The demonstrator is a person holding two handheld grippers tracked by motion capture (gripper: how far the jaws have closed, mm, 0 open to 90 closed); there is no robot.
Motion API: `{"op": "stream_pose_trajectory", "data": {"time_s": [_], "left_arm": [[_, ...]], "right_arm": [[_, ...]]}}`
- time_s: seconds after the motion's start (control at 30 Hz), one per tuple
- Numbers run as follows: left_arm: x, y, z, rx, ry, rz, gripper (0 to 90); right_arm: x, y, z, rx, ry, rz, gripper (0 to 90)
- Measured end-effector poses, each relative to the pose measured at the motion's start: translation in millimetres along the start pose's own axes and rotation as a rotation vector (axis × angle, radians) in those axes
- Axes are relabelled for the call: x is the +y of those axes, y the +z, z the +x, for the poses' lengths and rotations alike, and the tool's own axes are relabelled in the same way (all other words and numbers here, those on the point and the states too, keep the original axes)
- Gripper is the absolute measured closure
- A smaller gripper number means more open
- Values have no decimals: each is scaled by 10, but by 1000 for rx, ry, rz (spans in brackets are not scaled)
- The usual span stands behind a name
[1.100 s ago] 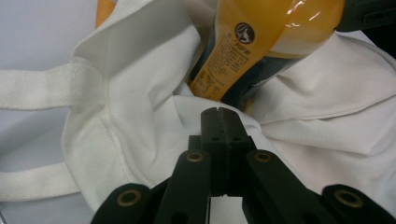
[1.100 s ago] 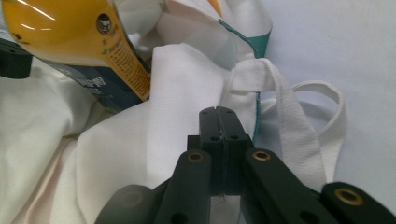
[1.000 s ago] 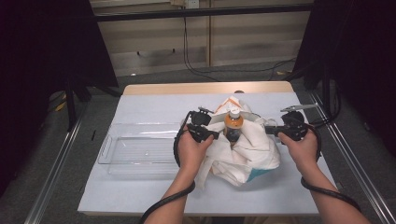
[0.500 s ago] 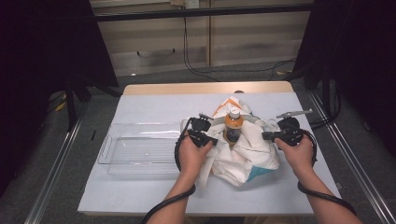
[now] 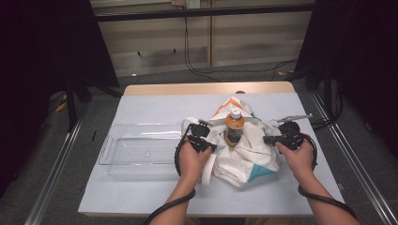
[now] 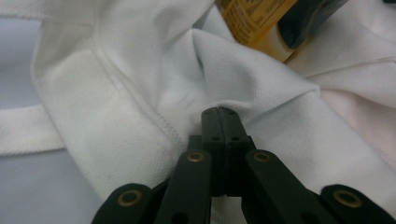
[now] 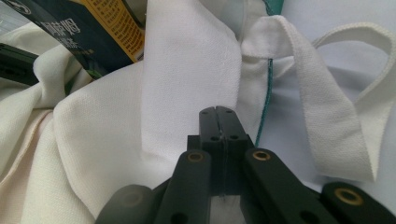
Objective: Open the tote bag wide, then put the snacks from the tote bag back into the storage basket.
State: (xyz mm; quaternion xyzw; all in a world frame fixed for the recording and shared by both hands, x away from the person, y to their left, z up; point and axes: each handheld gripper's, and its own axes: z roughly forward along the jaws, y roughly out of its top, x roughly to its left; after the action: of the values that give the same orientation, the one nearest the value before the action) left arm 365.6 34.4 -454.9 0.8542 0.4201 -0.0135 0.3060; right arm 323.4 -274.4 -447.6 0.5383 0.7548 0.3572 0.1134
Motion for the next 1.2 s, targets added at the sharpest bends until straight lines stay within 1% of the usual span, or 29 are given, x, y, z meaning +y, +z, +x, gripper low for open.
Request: {"op": "stream_pose_trajectory", "data": {"time_s": [0.03, 0.07, 0.1, 0.17, 0.2, 0.27, 0.3, 0.4, 0.47, 0.5, 0.53, 0.57, 0.6, 0.63, 0.7, 0.73, 0.8, 0.87, 0.9, 0.93, 0.97, 1.03, 1.07, 1.1, 1.2], "left_arm": [[-11, 4, -6, -2, -21, -15, 900], [-20, -6, 4, -5, -11, -11, 900], [-28, -9, -4, -2, -22, -20, 900], [-32, -23, -13, 0, -25, -27, 900], [-29, -29, -13, 2, -21, -24, 900], [-16, -38, -15, -5, -27, -27, 900], [-9, -41, -12, -6, -21, -23, 900], [1, -67, -21, -18, -25, -36, 900], [15, -105, -18, -24, -13, -41, 900], [25, -118, -27, -29, -20, -46, 900], [35, -131, -30, -23, -17, -49, 896], [49, -151, -38, -27, -19, -52, 890], [64, -165, -45, -32, -18, -57, 880], [82, -178, -62, -27, -16, -64, 862], [111, -204, -74, -14, -2, -63, 844], [129, -216, -82, -38, -14, -74, 841], [160, -244, -103, -30, -2, -80, 810], [185, -266, -113, -50, -3, -87, 805], [195, -271, -123, -51, -5, -98, 784], [205, -280, -127, -52, 0, -98, 771], [213, -278, -138, -54, -10, -107, 758], [227, -282, -145, -55, -1, -113, 703], [234, -288, -146, -55, 7, -109, 700], [239, -291, -151, -52, 9, -115, 684], [259, -292, -165, -46, 17, -131, 588]], "right_arm": [[-14, 8, -6, 3, -2, -5, 900], [-22, 11, -6, 2, 1, -7, 900], [-32, 9, -4, 1, 6, -9, 900], [-38, 4, 1, -2, 0, -14, 900], [-34, -2, 4, 2, 0, -10, 900], [-18, -19, 6, 2, -3, -12, 900], [-11, -28, 4, 4, -8, -13, 900], [-15, -43, 15, 14, -3, -23, 900], [-25, -51, 23, 19, -1, -25, 900], [-24, -63, 30, 19, -6, -29, 900], [-18, -72, 31, 22, -11, -32, 900], [-10, -89, 36, 20, -9, -31, 900], [0, -106, 39, 22, -14, -35, 900], [11, -123, 46, 23, -12, -37, 900], [30, -157, 56, 17, -21, -38, 900], [40, -172, 57, 20, -22, -42, 895], [54, -207, 52, 15, -24, -49, 878], [56, -237, 33, 9, -17, -50, 864], [51, -255, 10, 5, -13, -57, 848], [44, -274, -10, 8, 2, -62, 838], [35, -293, -33, 4, 11, -70, 821], [21, -322, -78, -8, 24, -75, 784], [13, -331, -93, -15, 25, -76, 772], [0, -343, -119, -23, 25, -74, 749], [-32, -356, -160, -33, 32, -77, 684]]}}
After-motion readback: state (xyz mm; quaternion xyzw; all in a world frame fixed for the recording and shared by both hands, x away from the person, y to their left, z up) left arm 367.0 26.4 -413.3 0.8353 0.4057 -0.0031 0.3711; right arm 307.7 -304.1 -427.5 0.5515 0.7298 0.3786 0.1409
